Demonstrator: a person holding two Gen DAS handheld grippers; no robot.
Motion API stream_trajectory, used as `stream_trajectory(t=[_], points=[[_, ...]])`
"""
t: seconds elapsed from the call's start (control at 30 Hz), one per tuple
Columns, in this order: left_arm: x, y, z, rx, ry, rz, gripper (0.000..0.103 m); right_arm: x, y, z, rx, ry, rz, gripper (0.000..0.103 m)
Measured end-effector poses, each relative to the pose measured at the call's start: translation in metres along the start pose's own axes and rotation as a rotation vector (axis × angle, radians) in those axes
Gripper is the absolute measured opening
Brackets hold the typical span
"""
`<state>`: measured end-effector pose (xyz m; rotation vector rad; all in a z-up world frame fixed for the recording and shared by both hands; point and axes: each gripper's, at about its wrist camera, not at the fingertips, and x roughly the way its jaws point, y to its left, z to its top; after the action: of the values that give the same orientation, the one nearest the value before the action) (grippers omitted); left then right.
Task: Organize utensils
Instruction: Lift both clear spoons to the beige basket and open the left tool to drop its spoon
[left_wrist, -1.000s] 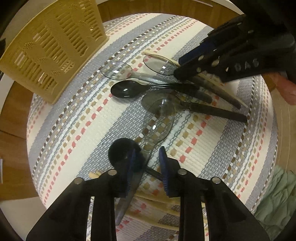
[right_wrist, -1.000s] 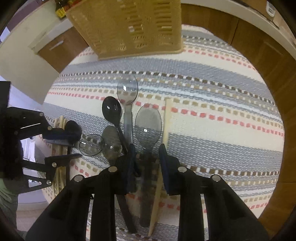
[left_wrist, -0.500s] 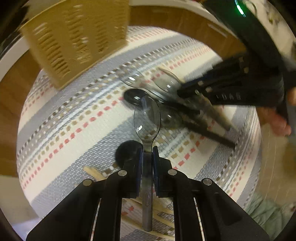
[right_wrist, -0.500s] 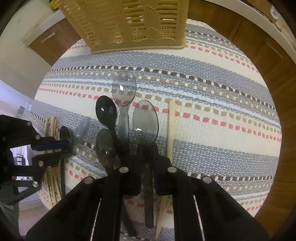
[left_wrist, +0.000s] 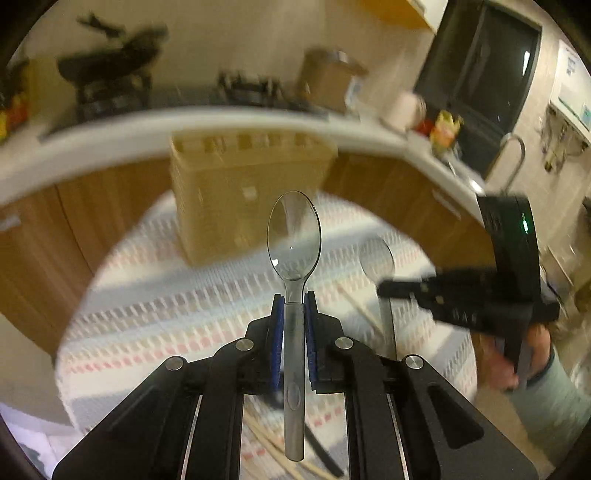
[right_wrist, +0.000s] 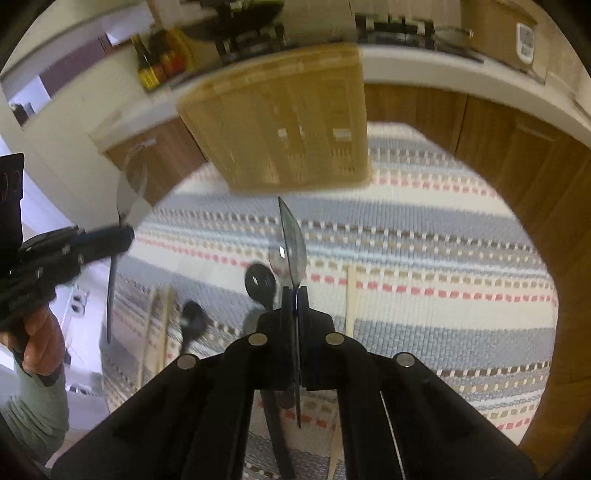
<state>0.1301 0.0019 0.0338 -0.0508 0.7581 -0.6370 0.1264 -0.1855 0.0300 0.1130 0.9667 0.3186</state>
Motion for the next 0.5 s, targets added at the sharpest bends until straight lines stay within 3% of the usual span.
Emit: stream_trajectory(t=[0.3,0.5], points=[[-0.047,0.005,0.069,-0.064,-0.305,0.058,0.009,-0.059,0.013,0.051,-0.040,-0.327,0.050,0.001],[-0.052,0.017,0.107,-0.095,-0.485,0.072,0.009,-0.078,0.019,0.107,-0.050,-0.512,0.017,0.001]])
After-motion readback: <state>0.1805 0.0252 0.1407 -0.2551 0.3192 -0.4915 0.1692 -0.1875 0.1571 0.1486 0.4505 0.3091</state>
